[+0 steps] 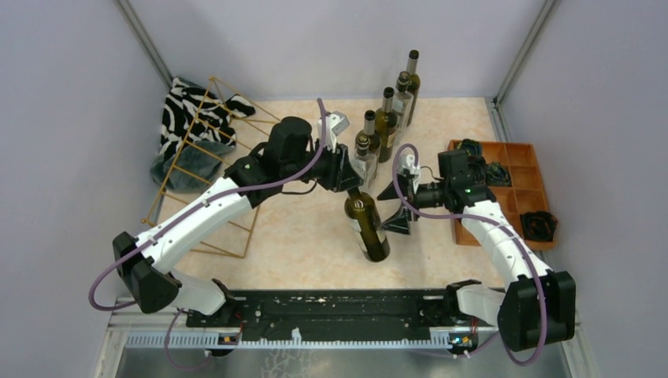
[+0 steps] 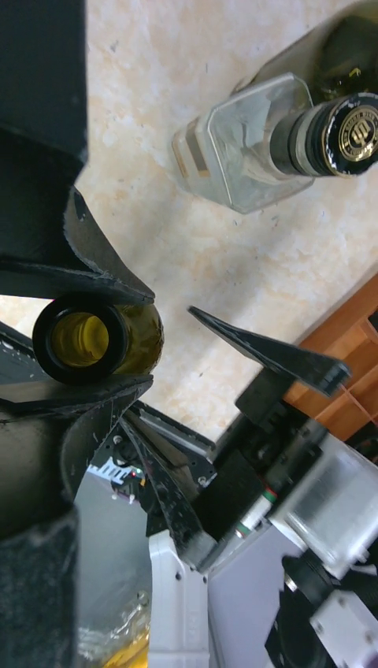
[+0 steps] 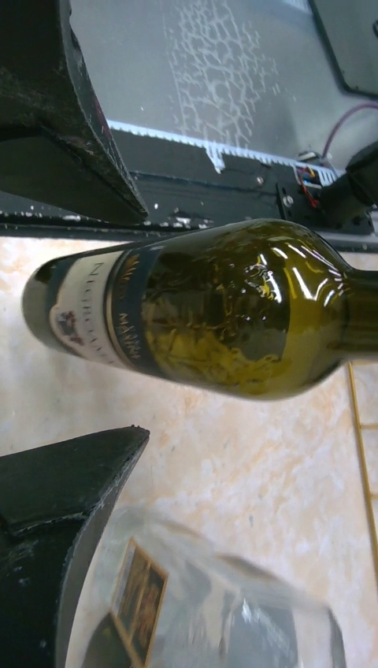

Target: Put the wine bottle on the wine rack

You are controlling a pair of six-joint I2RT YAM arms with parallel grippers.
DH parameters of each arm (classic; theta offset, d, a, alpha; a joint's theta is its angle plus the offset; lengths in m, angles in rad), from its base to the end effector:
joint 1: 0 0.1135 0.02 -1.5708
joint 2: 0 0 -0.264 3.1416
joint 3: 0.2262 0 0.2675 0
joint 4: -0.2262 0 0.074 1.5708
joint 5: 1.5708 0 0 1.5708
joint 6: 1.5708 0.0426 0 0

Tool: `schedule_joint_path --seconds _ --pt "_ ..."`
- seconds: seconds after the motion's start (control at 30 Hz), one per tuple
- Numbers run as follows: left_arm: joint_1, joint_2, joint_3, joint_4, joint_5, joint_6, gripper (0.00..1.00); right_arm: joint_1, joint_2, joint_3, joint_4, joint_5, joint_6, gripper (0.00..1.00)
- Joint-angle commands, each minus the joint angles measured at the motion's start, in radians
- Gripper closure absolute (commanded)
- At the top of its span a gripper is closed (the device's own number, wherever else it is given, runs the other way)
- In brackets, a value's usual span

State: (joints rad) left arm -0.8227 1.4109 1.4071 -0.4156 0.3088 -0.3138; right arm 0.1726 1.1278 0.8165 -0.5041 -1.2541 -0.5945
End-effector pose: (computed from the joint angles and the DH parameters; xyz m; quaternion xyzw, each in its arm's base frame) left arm 0.2242 -0.2606 0.3865 0.2897 0.7811 -0.3982 0.3840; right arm 0.2228 0.0799 0.2657 -0.4823 0.6170 0.4708 0.4062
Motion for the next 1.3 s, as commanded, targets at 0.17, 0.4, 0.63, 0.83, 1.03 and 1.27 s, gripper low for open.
schedule_joint_path --seconds 0.17,0.4,0.63,0.83,1.03,1.27 --pt "0.003 -0.083 -0.044 0.235 0.048 -0.097 1.00 0.128 0.038 -0.029 0.150 -0.007 0.100 0.02" --pt "0.003 -0.148 -0.133 0.386 0.037 -0.122 1.00 0.196 0.069 -0.059 0.279 0.037 0.226 0.06" --pt "0.003 -0.190 -0.215 0.489 0.010 -0.148 1.00 0.236 0.084 -0.059 0.318 0.030 0.265 0.23" --pt "0.003 -0.198 -0.246 0.528 0.022 -0.149 1.00 0.242 0.097 -0.064 0.366 -0.020 0.325 0.31" --pt "0.003 -0.207 -0.276 0.569 0.033 -0.155 1.00 0.246 0.108 -0.067 0.402 -0.016 0.376 0.15" --pt "0.003 -0.213 -0.289 0.593 0.041 -0.155 1.00 0.252 0.116 -0.071 0.449 -0.032 0.414 0.45"
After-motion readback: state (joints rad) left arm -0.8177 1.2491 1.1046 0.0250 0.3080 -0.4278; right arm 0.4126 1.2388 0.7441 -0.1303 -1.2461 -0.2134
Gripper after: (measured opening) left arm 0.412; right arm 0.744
